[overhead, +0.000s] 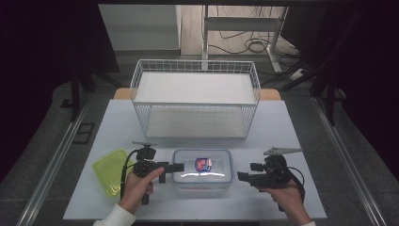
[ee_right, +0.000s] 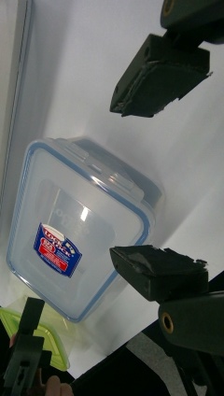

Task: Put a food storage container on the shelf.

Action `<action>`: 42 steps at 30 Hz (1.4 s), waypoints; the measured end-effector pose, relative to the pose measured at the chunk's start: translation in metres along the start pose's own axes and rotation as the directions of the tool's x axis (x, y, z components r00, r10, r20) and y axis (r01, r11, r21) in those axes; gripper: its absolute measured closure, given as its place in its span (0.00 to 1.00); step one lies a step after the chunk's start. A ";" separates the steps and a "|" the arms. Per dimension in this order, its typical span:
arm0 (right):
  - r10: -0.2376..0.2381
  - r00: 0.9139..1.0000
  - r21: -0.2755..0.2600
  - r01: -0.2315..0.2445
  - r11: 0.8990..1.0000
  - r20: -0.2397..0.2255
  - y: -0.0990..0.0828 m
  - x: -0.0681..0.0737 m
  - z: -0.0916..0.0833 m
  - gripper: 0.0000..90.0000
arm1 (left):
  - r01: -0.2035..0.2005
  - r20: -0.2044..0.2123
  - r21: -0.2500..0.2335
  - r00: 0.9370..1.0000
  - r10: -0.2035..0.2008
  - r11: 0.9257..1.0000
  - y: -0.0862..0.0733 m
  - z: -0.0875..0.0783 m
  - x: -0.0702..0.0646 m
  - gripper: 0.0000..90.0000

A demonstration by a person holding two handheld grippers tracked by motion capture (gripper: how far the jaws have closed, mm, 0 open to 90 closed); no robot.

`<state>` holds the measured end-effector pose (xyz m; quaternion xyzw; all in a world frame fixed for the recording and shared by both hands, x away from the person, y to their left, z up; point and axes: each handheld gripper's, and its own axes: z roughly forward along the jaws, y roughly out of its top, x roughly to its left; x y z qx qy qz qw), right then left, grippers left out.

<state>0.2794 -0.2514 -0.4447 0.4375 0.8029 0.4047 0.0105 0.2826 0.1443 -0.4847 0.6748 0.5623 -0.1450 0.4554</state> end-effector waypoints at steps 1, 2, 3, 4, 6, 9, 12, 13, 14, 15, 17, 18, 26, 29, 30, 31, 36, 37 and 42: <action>0.000 1.000 0.000 0.000 1.000 0.000 0.000 0.000 0.000 0.28 | 0.007 0.005 0.006 1.000 -0.007 1.000 0.000 0.002 0.002 0.14; -0.001 1.000 0.001 0.001 1.000 0.001 0.000 0.000 0.000 0.28 | 0.012 0.005 0.015 1.000 -0.012 1.000 0.000 0.003 0.004 0.14; -0.001 1.000 0.001 0.001 1.000 0.001 0.000 0.000 0.000 0.28 | 0.012 0.005 0.015 1.000 -0.012 1.000 0.000 0.003 0.004 0.14; -0.001 1.000 0.003 0.001 1.000 0.004 -0.001 0.000 0.000 0.28 | 0.010 0.007 0.023 1.000 -0.010 1.000 0.000 0.005 0.006 0.14; -0.001 1.000 0.005 0.001 1.000 0.006 -0.002 -0.001 0.000 0.28 | 0.017 0.011 0.033 1.000 -0.017 0.999 0.001 0.007 0.009 0.14; -0.003 1.000 0.005 0.003 1.000 0.008 -0.002 -0.001 -0.001 0.28 | 0.027 0.023 0.039 0.999 -0.028 0.999 0.001 0.011 0.013 0.14; -0.002 1.000 0.004 0.002 1.000 0.011 -0.003 -0.001 -0.002 0.28 | 0.020 0.016 0.062 1.000 -0.021 0.998 0.002 0.016 0.014 0.15; -0.002 1.000 0.004 0.002 1.000 0.011 -0.003 -0.001 -0.002 0.28 | 0.020 0.016 0.062 1.000 -0.021 0.998 0.002 0.016 0.014 0.15; -0.002 1.000 0.004 0.002 1.000 0.012 -0.003 -0.002 -0.001 0.28 | 0.032 0.034 0.064 0.999 -0.035 0.997 0.003 0.018 0.017 0.15; -0.002 1.000 0.004 0.002 1.000 0.012 -0.003 -0.002 -0.001 0.28 | 0.032 0.034 0.064 0.999 -0.035 0.997 0.003 0.018 0.017 0.15; -0.002 1.000 0.005 0.002 1.000 0.015 -0.004 -0.002 -0.001 0.28 | 0.034 0.042 0.067 0.998 -0.037 0.997 0.003 0.019 0.018 0.15; -0.002 1.000 0.006 0.002 1.000 0.015 -0.004 -0.002 -0.001 0.28 | 0.035 0.047 0.069 0.998 -0.038 0.997 0.003 0.020 0.018 0.15; -0.001 1.000 0.010 0.001 1.000 0.018 -0.004 -0.003 -0.001 0.28 | 0.031 0.048 0.103 0.998 -0.037 0.994 0.003 0.027 0.020 0.14; -0.004 1.000 0.011 0.003 1.000 0.018 -0.005 -0.003 0.000 0.28 | 0.037 0.041 0.114 0.998 -0.042 0.993 0.003 0.031 0.022 0.14; -0.004 1.000 0.011 0.003 1.000 0.018 -0.005 -0.003 0.000 0.28 | 0.037 0.041 0.114 0.998 -0.042 0.993 0.003 0.031 0.022 0.13; -0.004 1.000 0.013 0.004 1.000 0.018 -0.005 -0.003 0.000 0.28 | 0.042 0.038 0.114 0.998 -0.047 0.993 0.003 0.032 0.022 0.13; -0.002 1.000 0.011 0.001 1.000 0.020 -0.005 -0.003 0.000 0.28 | 0.085 0.075 0.090 0.993 -0.092 0.992 0.000 0.028 0.031 0.21; -0.002 1.000 0.011 0.001 1.000 0.020 -0.005 -0.003 0.000 0.28 | 0.085 0.075 0.090 0.993 -0.092 0.992 0.000 0.028 0.031 0.24; -0.001 1.000 0.019 0.001 1.000 0.020 -0.005 -0.003 0.003 0.28 | 0.084 0.078 0.055 0.993 -0.088 0.995 -0.001 0.020 0.030 0.33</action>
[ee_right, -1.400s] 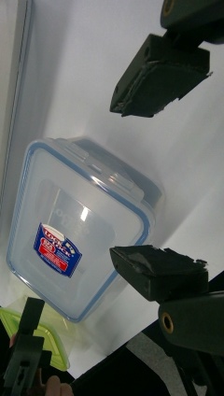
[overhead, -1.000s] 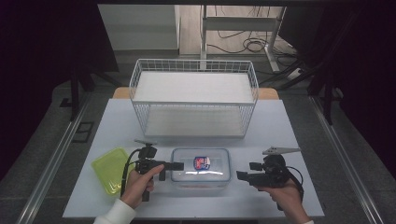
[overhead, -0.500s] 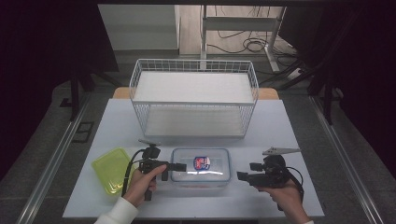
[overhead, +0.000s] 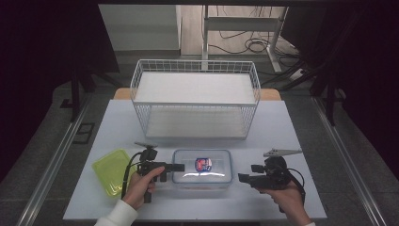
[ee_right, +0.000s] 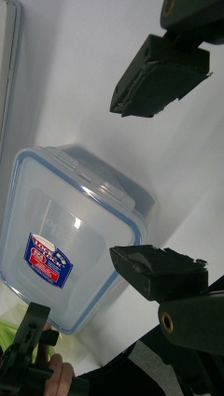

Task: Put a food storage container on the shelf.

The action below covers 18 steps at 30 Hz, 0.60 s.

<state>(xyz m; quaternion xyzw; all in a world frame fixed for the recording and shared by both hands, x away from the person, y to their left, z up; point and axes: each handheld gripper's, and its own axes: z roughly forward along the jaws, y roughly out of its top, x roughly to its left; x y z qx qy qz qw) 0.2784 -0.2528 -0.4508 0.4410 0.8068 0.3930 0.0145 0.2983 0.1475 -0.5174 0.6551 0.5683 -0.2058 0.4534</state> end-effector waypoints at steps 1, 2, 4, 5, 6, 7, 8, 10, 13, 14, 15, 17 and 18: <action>-0.001 1.000 0.002 0.001 1.000 -0.001 0.000 0.000 0.000 0.28 | 0.001 0.002 0.002 1.000 -0.001 1.000 0.000 -0.002 0.001 0.35; -0.002 1.000 0.004 0.002 1.000 0.000 0.000 0.000 0.001 0.28 | 0.002 -0.001 0.002 1.000 -0.002 1.000 0.000 -0.002 0.001 0.37; -0.002 1.000 0.003 0.002 1.000 -0.001 0.001 0.000 0.002 0.28 | 0.005 -0.008 -0.002 1.000 -0.005 1.000 0.000 -0.003 0.002 0.40; -0.001 1.000 0.004 0.001 1.000 -0.002 0.001 0.000 0.003 0.28 | 0.006 -0.011 -0.003 1.000 -0.006 1.000 -0.001 -0.003 0.002 0.42; 0.002 1.000 0.005 -0.002 1.000 -0.004 0.001 0.000 0.003 0.28 | 0.005 -0.012 -0.002 1.000 -0.005 1.000 -0.001 -0.003 0.002 0.43; 0.004 1.000 0.007 -0.004 1.000 -0.006 0.001 0.000 0.004 0.28 | 0.006 -0.009 -0.002 1.000 -0.006 1.000 -0.001 -0.003 0.003 0.44; 0.007 1.000 0.007 -0.007 1.000 -0.009 0.001 0.000 0.005 0.28 | 0.009 -0.008 -0.003 1.000 -0.009 1.000 -0.001 -0.003 0.003 0.44; 0.011 1.000 0.010 -0.011 1.000 -0.011 0.001 -0.001 0.006 0.28 | 0.010 -0.007 -0.001 1.000 -0.010 1.000 0.000 -0.003 0.003 0.45; 0.020 1.000 0.013 -0.019 1.000 -0.021 0.002 -0.002 0.009 0.28 | 0.016 -0.003 0.000 1.000 -0.016 1.000 0.000 -0.004 0.004 0.45; 0.021 0.999 0.011 -0.020 1.000 -0.027 0.003 -0.002 0.010 0.28 | 0.016 -0.002 0.001 1.000 -0.016 1.000 0.000 -0.004 0.004 0.46; 0.021 0.999 0.011 -0.020 1.000 -0.027 0.003 -0.002 0.010 0.28 | 0.016 -0.002 0.001 1.000 -0.016 1.000 0.000 -0.004 0.004 0.46; 0.032 0.999 0.009 -0.032 0.999 -0.039 0.006 -0.002 0.014 0.28 | 0.016 0.000 0.001 1.000 -0.016 1.000 0.000 -0.004 0.004 0.46; 0.040 0.998 0.012 -0.040 0.999 -0.052 0.009 -0.002 0.019 0.28 | 0.015 0.002 0.001 1.000 -0.015 1.000 0.000 -0.004 0.005 0.46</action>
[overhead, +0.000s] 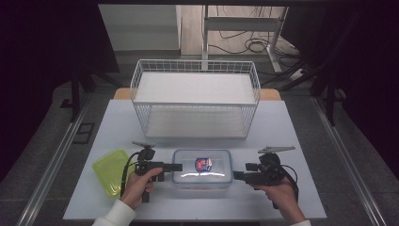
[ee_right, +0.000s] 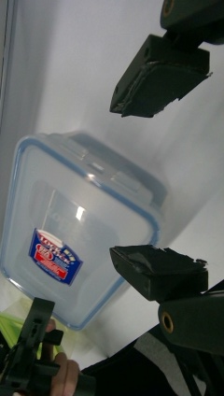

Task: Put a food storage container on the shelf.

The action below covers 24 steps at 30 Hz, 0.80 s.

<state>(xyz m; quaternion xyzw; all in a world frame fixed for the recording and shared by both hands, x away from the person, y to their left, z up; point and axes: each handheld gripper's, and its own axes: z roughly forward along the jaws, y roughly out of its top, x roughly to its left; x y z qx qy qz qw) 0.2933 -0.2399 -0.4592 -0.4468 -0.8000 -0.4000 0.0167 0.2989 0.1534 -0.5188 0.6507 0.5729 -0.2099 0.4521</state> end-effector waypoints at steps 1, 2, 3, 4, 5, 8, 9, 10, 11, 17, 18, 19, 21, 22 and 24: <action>0.000 1.000 0.000 0.000 1.000 0.000 0.000 0.000 0.000 0.28 | 0.000 0.000 0.000 1.000 0.000 1.000 0.000 0.000 0.000 0.46; 0.006 1.000 0.002 -0.006 1.000 -0.010 0.002 -0.001 0.003 0.28 | 0.000 0.000 0.001 1.000 0.000 1.000 0.000 0.000 0.000 0.46; 0.016 1.000 0.009 -0.016 1.000 -0.021 0.003 -0.002 0.007 0.27 | -0.001 0.000 0.000 1.000 0.001 1.000 0.000 0.000 0.000 0.46; 0.031 0.999 0.021 -0.031 0.999 -0.041 0.005 -0.005 0.015 0.26 | -0.001 0.001 0.001 1.000 0.001 1.000 0.000 0.000 0.000 0.46; 0.031 0.999 0.021 -0.031 0.999 -0.041 0.005 -0.005 0.015 0.26 | -0.003 0.002 0.001 1.000 0.003 1.000 0.000 0.000 0.000 0.46; 0.076 0.994 0.025 -0.075 0.997 -0.073 0.008 -0.012 0.026 0.25 | -0.002 0.003 0.000 1.000 0.002 1.000 0.000 0.000 0.001 0.46; 0.096 0.991 0.020 -0.095 0.995 -0.092 0.009 -0.014 0.030 0.25 | -0.003 0.002 0.001 1.000 0.003 1.000 0.000 0.000 0.001 0.46; 0.123 0.985 0.020 -0.122 0.992 -0.117 0.010 -0.017 0.036 0.24 | -0.002 0.003 0.000 1.000 0.002 1.000 0.000 0.000 0.001 0.46; 0.123 0.985 0.020 -0.122 0.992 -0.117 0.010 -0.017 0.036 0.24 | -0.002 0.003 0.000 1.000 0.002 1.000 0.000 0.000 0.001 0.46; 0.153 0.980 0.063 -0.146 0.987 -0.130 0.010 -0.022 0.051 0.21 | -0.002 0.004 -0.002 1.000 0.002 1.000 0.000 0.000 0.001 0.46; 0.156 0.979 0.062 -0.149 0.987 -0.133 0.009 -0.023 0.052 0.21 | -0.002 0.004 -0.002 1.000 0.002 1.000 0.000 0.000 0.001 0.46; 0.162 0.976 0.062 -0.154 0.986 -0.144 0.010 -0.023 0.052 0.24 | -0.002 0.004 -0.002 1.000 0.002 1.000 0.000 0.000 0.001 0.46; 0.166 0.974 0.063 -0.158 0.985 -0.153 0.009 -0.023 0.052 0.26 | 0.000 0.003 -0.003 1.000 0.000 1.000 0.000 0.000 0.001 0.46; 0.170 0.972 0.069 -0.161 0.985 -0.164 0.009 -0.023 0.052 0.28 | 0.002 0.002 -0.005 1.000 -0.002 1.000 0.000 0.000 0.000 0.47; 0.204 0.961 0.098 -0.188 0.977 -0.185 0.009 -0.023 0.053 0.29 | 0.000 0.001 -0.006 1.000 0.000 1.000 0.000 0.000 0.000 0.47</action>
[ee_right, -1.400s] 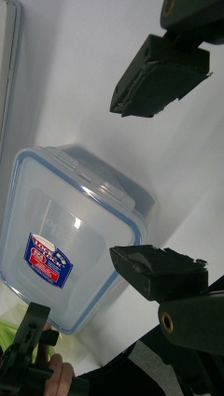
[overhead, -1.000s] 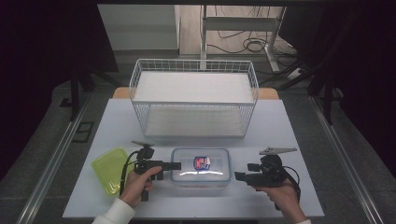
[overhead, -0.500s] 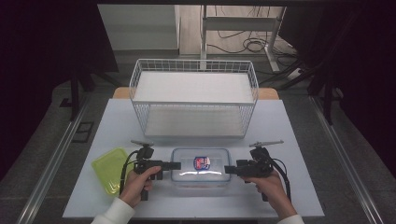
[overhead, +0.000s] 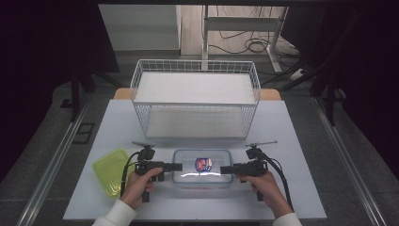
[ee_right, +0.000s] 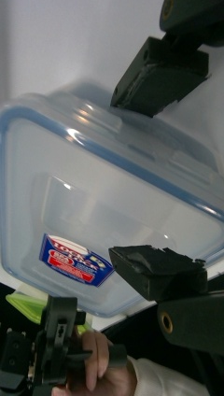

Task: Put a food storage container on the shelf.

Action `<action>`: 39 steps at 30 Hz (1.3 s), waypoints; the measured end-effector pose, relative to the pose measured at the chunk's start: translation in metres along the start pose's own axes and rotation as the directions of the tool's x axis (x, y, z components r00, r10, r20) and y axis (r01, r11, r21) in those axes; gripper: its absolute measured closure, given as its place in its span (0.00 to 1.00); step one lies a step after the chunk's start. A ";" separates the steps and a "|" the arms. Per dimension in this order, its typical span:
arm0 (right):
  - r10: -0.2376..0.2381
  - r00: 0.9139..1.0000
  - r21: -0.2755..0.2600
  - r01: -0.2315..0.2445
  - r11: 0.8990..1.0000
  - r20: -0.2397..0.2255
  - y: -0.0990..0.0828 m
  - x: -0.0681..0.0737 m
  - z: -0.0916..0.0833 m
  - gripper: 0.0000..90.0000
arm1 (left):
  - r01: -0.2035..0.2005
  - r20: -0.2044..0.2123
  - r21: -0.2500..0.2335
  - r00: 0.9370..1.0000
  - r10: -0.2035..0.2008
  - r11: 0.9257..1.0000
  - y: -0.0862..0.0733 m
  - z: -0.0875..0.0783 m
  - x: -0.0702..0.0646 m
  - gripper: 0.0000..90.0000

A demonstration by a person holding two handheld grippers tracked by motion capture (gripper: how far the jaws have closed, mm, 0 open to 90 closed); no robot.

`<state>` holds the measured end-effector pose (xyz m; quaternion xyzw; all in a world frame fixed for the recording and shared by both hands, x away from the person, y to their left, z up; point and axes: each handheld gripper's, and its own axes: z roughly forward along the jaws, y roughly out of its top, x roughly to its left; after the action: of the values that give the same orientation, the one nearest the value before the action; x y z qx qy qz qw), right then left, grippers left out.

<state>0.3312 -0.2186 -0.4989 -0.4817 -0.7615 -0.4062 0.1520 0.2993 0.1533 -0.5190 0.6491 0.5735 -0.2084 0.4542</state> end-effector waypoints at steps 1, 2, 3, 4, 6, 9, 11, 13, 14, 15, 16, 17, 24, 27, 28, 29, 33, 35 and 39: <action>0.010 1.000 0.005 -0.010 1.000 -0.004 0.000 -0.001 -0.001 0.31 | -0.001 0.000 0.000 1.000 0.001 1.000 0.000 0.000 0.000 0.47; 0.010 1.000 0.005 -0.010 1.000 -0.004 0.000 -0.001 -0.001 0.31 | -0.001 0.000 0.000 1.000 0.001 1.000 0.000 0.000 0.000 0.47; 0.029 0.999 0.007 -0.028 1.000 -0.021 -0.001 -0.003 -0.002 0.33 | -0.001 -0.001 -0.001 1.000 0.001 1.000 0.000 0.000 0.000 0.47; 0.039 0.999 0.011 -0.039 0.999 -0.030 -0.001 -0.004 -0.003 0.34 | -0.002 -0.001 -0.002 1.000 0.002 1.000 0.000 0.000 0.000 0.47; 0.053 0.998 0.013 -0.052 0.999 -0.038 -0.001 -0.005 -0.004 0.35 | -0.006 -0.001 -0.001 1.000 0.006 1.000 0.000 0.000 0.000 0.47; 0.078 0.996 0.016 -0.077 0.997 -0.054 -0.001 -0.008 -0.007 0.40 | -0.012 0.004 -0.003 1.000 0.012 1.000 0.000 -0.002 -0.001 0.48; 0.081 0.995 0.014 -0.081 0.997 -0.059 -0.002 -0.008 -0.008 0.41 | -0.012 0.006 -0.006 1.000 0.012 1.000 0.000 -0.002 -0.001 0.49; 0.081 0.995 0.012 -0.081 0.997 -0.065 -0.002 -0.008 -0.009 0.43 | -0.015 0.007 -0.011 1.000 0.015 1.000 -0.001 -0.003 -0.002 0.50; 0.083 0.994 0.012 -0.083 0.997 -0.073 -0.003 -0.008 -0.012 0.45 | -0.024 0.008 -0.015 1.000 0.024 1.000 -0.002 -0.004 -0.003 0.51; 0.083 0.994 0.012 -0.083 0.997 -0.073 -0.003 -0.008 -0.012 0.45 | -0.024 0.008 -0.015 1.000 0.024 1.000 -0.002 -0.004 -0.003 0.51; 0.078 0.994 0.009 -0.078 0.997 -0.079 -0.003 -0.008 -0.013 0.47 | -0.032 0.013 -0.015 0.999 0.032 0.999 -0.003 -0.006 -0.004 0.52; 0.078 0.994 0.009 -0.078 0.997 -0.079 -0.003 -0.008 -0.013 0.47 | -0.032 0.013 -0.015 0.999 0.032 0.999 -0.003 -0.006 -0.004 0.53; 0.085 0.992 0.000 -0.086 0.996 -0.091 -0.006 -0.009 -0.017 0.51 | -0.051 0.035 -0.031 0.998 0.052 0.998 -0.005 -0.011 -0.007 0.57; 0.090 0.991 -0.003 -0.091 0.996 -0.094 -0.007 -0.008 -0.018 0.52 | -0.058 0.032 -0.031 0.998 0.059 0.998 -0.006 -0.011 -0.008 0.57; 0.100 0.990 -0.009 -0.102 0.995 -0.094 -0.008 -0.007 -0.019 0.53 | -0.057 0.025 -0.035 0.998 0.058 0.998 -0.007 -0.011 -0.008 0.57; 0.100 0.990 -0.009 -0.102 0.995 -0.094 -0.008 -0.007 -0.019 0.53 | -0.057 0.025 -0.035 0.998 0.058 0.998 -0.007 -0.011 -0.008 0.57; 0.123 0.987 -0.024 -0.126 0.992 -0.103 -0.011 -0.006 -0.022 0.55 | -0.069 0.015 -0.052 0.997 0.070 0.996 -0.009 -0.013 -0.014 0.57; 0.124 0.987 -0.026 -0.127 0.992 -0.101 -0.012 -0.005 -0.023 0.55 | -0.070 0.018 -0.053 0.997 0.071 0.996 -0.010 -0.014 -0.014 0.58; 0.122 0.988 -0.032 -0.126 0.992 -0.092 -0.014 -0.003 -0.024 0.56 | -0.072 0.012 -0.063 0.997 0.073 0.995 -0.011 -0.013 -0.015 0.58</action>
<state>0.3167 -0.2414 -0.4925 -0.5120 -0.7148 -0.4314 0.2021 0.2820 0.1553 -0.5042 0.6534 0.5526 -0.1782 0.4857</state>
